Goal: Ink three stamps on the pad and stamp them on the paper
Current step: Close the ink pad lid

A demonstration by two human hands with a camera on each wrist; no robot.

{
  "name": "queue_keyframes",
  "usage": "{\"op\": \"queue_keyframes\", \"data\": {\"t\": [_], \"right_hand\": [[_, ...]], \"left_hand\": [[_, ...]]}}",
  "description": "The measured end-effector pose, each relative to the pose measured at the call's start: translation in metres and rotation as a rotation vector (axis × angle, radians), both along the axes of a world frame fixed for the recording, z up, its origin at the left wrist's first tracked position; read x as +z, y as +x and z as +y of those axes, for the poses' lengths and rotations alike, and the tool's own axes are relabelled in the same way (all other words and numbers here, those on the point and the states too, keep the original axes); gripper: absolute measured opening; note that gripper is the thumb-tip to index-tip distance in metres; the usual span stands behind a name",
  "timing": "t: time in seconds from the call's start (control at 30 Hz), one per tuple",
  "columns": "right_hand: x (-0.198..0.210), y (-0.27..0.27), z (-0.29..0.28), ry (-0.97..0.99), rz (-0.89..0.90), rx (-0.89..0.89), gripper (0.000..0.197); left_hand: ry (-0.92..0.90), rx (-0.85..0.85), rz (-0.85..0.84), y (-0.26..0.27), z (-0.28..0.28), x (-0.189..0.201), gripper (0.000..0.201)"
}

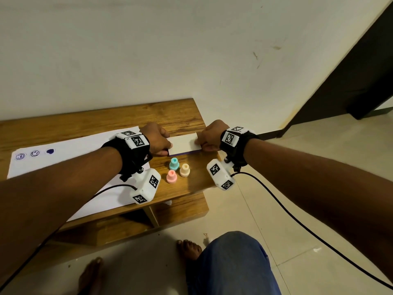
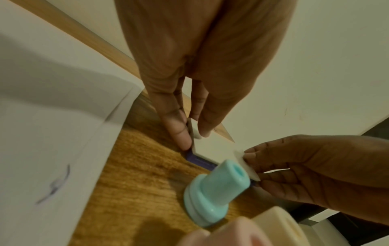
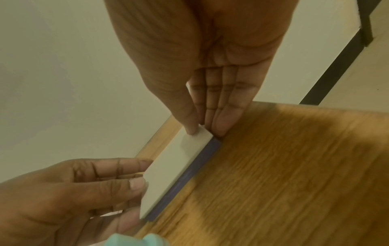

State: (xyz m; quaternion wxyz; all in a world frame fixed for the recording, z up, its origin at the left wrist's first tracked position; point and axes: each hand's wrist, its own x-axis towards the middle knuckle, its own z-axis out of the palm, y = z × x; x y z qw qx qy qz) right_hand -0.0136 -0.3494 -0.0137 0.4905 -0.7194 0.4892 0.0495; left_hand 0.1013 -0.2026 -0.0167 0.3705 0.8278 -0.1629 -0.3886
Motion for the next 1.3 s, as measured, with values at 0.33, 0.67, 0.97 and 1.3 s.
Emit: {"op": "queue_keyframes", "data": {"t": [0.33,0.67,0.97,1.3], "right_hand": [[0.0,-0.001,0.004,0.013,-0.007,-0.007,0.019],[-0.003,0.005,0.008,-0.066,0.002,0.042,0.042],[-0.005,0.009,0.005,-0.135,0.042,0.125,0.041],[0.001,0.009,-0.005,-0.281,0.03,0.309,0.044]], "left_hand": [[0.065,-0.068,-0.165,0.001,0.003,0.002,0.04],[0.144,-0.151,-0.264,0.008,0.002,-0.002,0.046],[0.204,-0.232,-0.343,0.01,-0.003,-0.003,0.047],[0.149,-0.24,-0.31,0.021,0.006,-0.001,0.06]]}}
